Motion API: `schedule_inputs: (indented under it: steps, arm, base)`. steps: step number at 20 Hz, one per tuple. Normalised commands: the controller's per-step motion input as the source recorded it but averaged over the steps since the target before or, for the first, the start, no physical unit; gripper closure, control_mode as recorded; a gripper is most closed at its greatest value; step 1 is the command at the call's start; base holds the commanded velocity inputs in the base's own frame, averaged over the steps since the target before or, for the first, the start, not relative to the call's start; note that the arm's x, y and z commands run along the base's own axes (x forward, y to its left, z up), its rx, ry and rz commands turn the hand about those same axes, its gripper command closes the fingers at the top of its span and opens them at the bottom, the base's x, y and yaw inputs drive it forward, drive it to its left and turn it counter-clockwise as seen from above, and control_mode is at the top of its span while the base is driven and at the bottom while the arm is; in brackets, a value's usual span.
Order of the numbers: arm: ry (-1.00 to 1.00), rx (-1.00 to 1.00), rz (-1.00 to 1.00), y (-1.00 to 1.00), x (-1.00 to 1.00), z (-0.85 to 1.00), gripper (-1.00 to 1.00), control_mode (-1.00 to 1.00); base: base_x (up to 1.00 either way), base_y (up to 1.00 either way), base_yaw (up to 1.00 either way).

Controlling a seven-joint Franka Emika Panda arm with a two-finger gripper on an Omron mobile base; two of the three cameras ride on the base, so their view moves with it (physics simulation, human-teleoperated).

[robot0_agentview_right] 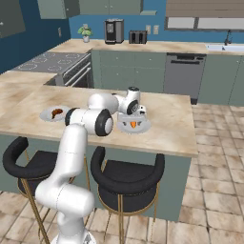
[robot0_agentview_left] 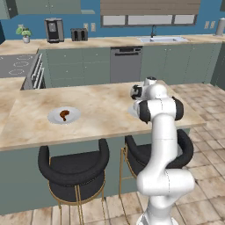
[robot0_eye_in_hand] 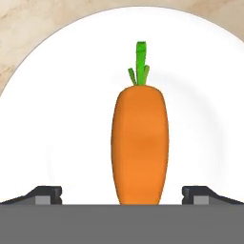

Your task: Transport the chicken drumstick and carrot to the fridge. Place the chicken drumstick on the rack containing meat and place the carrot on the rack containing the vegetable, ensuring meats and vegetables are on different racks.

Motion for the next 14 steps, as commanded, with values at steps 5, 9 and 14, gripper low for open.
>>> schedule_inputs:
  steps: [5, 9, 14]
  arm:
    - [-0.02, 0.0, 0.0, 0.0, 0.27, -0.28, -1.0, -1.0]
    - [-0.03, 0.0, 0.01, 0.0, 0.21, -0.36, -1.0, -1.0]
    - [0.0, 0.0, 0.02, 0.0, -0.04, -0.38, 1.0, -1.0]
  base:
    - [0.0, 0.0, 0.0]
    - [0.0, 0.0, 0.0]
    - [0.0, 0.0, 0.0]
